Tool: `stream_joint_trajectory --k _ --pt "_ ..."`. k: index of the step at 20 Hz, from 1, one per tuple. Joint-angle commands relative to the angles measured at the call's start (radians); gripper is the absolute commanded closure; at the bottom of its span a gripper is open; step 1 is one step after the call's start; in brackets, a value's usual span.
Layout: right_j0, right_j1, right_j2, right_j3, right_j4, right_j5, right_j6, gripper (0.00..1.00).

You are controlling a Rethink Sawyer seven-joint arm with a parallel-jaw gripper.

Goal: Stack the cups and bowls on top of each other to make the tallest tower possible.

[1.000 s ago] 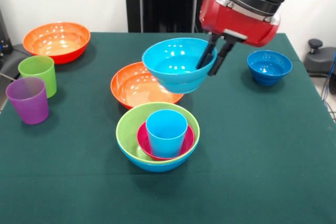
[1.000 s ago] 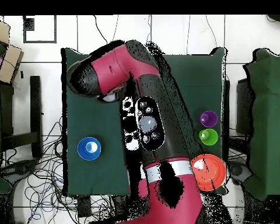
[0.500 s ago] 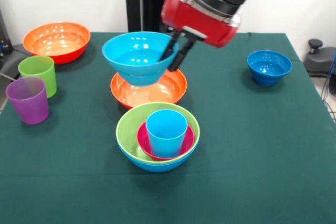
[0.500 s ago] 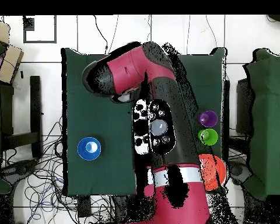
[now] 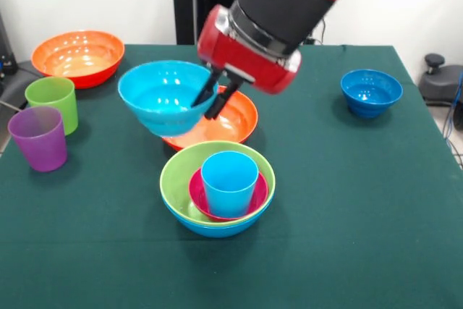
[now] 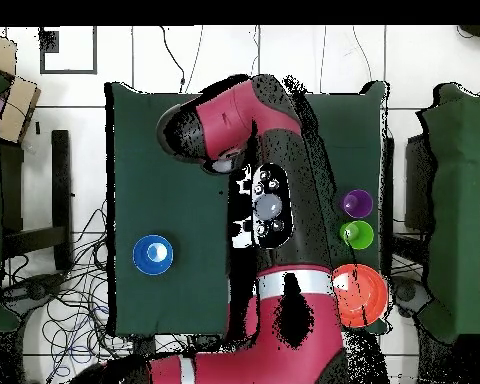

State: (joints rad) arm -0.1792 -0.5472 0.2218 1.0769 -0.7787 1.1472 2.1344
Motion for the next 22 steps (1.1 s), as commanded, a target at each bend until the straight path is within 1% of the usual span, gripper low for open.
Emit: stream_joint_trajectory --k 1,7,22 --pt "0.065 0.147 -0.022 -0.104 -0.024 -0.036 0.211 1.0" --pt "0.068 0.177 -0.048 -0.135 -0.006 -0.065 0.185 1.0" --pt "0.077 0.164 -0.092 -0.116 0.053 -0.092 0.159 1.0"
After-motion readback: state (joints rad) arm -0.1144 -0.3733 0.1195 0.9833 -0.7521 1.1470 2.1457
